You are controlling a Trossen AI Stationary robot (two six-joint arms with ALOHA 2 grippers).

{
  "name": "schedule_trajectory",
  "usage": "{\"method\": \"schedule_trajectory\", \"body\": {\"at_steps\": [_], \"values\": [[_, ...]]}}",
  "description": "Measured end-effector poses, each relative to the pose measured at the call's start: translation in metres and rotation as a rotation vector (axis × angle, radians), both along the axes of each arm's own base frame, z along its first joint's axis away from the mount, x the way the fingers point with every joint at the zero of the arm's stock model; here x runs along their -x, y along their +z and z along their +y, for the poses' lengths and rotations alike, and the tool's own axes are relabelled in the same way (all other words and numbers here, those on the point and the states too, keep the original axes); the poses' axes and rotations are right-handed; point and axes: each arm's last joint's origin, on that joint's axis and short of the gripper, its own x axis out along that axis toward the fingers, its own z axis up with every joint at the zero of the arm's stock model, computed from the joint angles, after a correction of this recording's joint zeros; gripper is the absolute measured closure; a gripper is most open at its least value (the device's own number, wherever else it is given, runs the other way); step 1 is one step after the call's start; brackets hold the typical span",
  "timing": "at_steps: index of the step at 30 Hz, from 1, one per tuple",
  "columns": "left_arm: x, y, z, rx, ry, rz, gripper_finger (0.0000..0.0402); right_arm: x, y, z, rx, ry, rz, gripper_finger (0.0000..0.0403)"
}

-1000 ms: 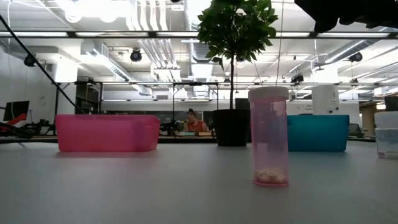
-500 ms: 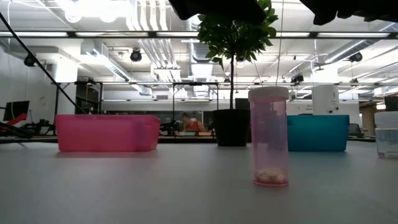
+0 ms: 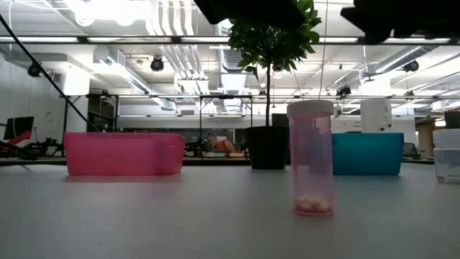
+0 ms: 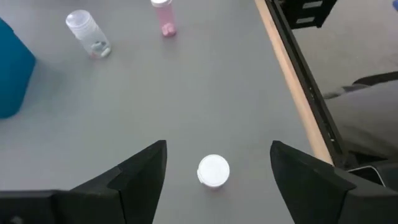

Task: Pick and place medicine bottles into bin by pill shape (circle, oval)
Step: Put the small pink pill bottle into the pink bin

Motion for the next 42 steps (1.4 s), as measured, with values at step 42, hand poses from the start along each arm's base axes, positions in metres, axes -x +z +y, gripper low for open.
{"method": "schedule_trajectory", "body": {"at_steps": [42], "values": [[-0.015,-0.060,-0.012,0.059,0.159,0.036,0.0135,0.001,-0.013,-0.003,-0.066,-0.074,0.069,0.0211]]}}
